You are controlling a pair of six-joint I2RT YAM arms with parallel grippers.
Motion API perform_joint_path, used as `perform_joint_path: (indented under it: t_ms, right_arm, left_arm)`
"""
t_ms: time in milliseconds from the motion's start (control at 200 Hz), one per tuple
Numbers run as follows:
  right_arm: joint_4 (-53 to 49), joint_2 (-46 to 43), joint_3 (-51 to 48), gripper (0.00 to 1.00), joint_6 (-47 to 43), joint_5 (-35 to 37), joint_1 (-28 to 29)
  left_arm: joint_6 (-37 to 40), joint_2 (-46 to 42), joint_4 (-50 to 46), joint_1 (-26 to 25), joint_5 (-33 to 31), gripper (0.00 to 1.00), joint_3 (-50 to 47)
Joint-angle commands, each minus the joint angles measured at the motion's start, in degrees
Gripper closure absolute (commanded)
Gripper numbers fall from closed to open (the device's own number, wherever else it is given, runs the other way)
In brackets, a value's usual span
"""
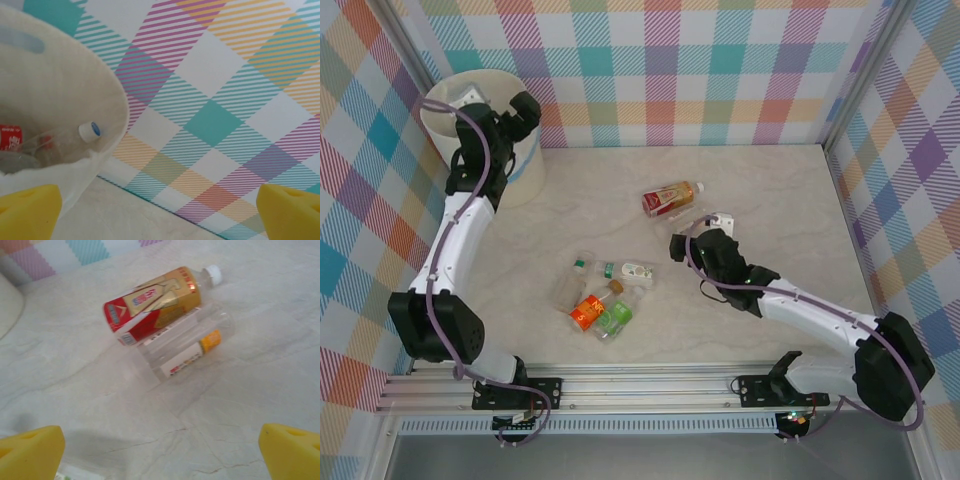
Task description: Put the plastic bottles in the bin
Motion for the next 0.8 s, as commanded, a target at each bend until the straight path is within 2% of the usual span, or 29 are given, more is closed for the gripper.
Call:
perform_joint_path:
  t_ms: [0, 200, 430, 595, 795]
  right_arm:
    - [8.03, -1.47, -0.76, 0.00, -4.56, -9.14, -0.09]
    - [9.00, -0.71, 0.44, 0.00, -7.96, -18.95, -0.02]
    - [10.75, 1.10, 0.51, 0.00, -7.94, -18.77, -0.06]
    - [11.04, 2.87, 1.66, 0.00, -8.26, -19.82, -0.07]
    - [10.54, 3.45, 2.13, 0.00, -8.07, -19.60, -0.02]
  left_arm:
    - [-4.87, -3.97, 3.07, -0.83, -2.81, 0.00, -5.08]
    - [-5.05, -10.77, -1.69, -2.50, 6.59, 0.00, -13.46]
    - [-3.49, -20.00, -8.22, -5.00, 11.43, 0.00, -24.43]
    - [0.66, -21.65, -21.20, -9.45, 9.34, 0.00, -26.48]
    - [5.70, -22.88, -32.10, -10.09, 3.05, 0.00, -29.49]
